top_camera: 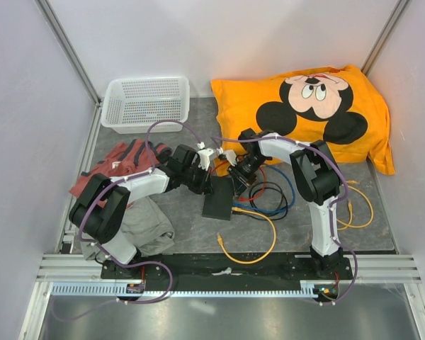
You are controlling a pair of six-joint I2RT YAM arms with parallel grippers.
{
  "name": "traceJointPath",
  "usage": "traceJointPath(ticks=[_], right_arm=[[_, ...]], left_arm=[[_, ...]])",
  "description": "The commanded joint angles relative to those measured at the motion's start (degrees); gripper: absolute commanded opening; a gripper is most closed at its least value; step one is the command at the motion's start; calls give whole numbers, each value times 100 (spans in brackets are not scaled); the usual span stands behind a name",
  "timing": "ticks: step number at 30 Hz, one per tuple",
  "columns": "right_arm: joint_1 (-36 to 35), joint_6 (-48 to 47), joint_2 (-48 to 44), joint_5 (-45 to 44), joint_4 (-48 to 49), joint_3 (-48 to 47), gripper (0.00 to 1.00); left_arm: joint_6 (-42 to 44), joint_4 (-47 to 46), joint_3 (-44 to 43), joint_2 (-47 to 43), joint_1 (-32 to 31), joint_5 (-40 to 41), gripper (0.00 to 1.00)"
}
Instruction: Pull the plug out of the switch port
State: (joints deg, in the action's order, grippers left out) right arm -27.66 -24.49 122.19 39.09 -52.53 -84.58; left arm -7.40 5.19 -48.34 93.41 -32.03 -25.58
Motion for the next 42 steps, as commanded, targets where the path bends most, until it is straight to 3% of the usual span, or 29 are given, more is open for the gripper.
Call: traceJointPath(ticks=[1, 14, 42], right_arm=[[50, -645, 446, -2266, 938, 82, 2], [41, -486, 508, -2143, 867, -217, 0], [-117, -820, 420, -2898, 754, -445, 0]], left_arm=[[37, -36, 114, 152, -49, 264, 2], [45, -80, 70, 231, -58, 247, 2], [133, -115, 105, 117, -58, 352, 2]])
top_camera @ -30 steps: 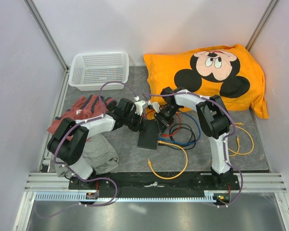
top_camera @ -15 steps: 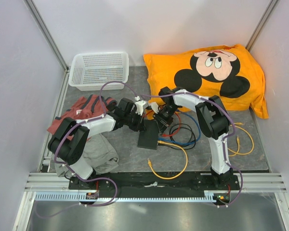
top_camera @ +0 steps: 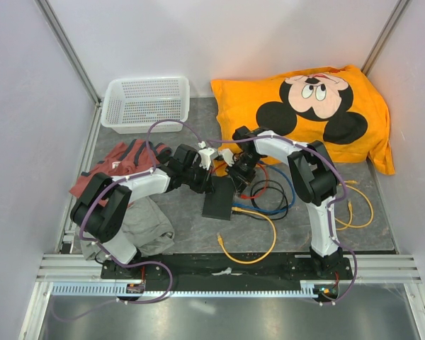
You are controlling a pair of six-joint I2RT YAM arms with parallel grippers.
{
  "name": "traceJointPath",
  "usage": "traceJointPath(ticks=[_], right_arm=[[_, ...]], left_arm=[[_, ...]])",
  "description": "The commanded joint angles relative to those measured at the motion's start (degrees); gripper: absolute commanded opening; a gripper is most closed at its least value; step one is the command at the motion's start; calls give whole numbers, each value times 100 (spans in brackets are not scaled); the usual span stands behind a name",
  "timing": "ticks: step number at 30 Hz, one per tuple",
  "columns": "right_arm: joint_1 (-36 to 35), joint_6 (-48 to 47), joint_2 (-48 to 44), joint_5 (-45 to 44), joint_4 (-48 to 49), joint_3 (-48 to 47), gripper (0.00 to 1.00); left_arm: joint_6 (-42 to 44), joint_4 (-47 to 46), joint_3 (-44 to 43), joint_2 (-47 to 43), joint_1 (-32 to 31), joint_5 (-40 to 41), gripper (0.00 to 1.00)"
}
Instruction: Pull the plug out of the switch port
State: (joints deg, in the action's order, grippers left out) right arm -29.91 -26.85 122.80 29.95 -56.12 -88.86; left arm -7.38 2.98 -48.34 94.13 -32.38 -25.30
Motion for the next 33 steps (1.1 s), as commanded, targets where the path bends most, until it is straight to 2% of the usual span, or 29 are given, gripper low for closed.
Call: traceJointPath(ticks=[1, 5, 13, 17, 22, 27, 29, 30, 33], right_arm=[[100, -584, 324, -1985, 1068, -87, 0], [100, -663, -63, -1976, 831, -18, 0], [100, -549, -1363, -1642, 822, 721, 0], [100, -523, -2153, -1204, 646, 353, 0], [100, -584, -2541, -588, 216, -526, 0], [108, -750, -2850, -570, 49, -669, 0], [108, -839, -2684, -779, -197, -406, 13], [108, -865, -2613, -850, -267, -73, 26], [100, -997, -2585, -816, -260, 778, 32]], left_arm=[[131, 115, 105, 53, -23, 324, 2], [140, 106, 114, 27, -23, 341, 2], [140, 115, 114, 18, -23, 376, 2], [131, 132, 96, 53, -23, 377, 1], [149, 185, -53, 220, -23, 350, 1], [131, 176, -97, 273, -23, 298, 2], [114, 167, -97, 290, -40, 298, 2], [114, 167, -106, 273, -40, 298, 2], [114, 176, -80, 212, -67, 341, 2]])
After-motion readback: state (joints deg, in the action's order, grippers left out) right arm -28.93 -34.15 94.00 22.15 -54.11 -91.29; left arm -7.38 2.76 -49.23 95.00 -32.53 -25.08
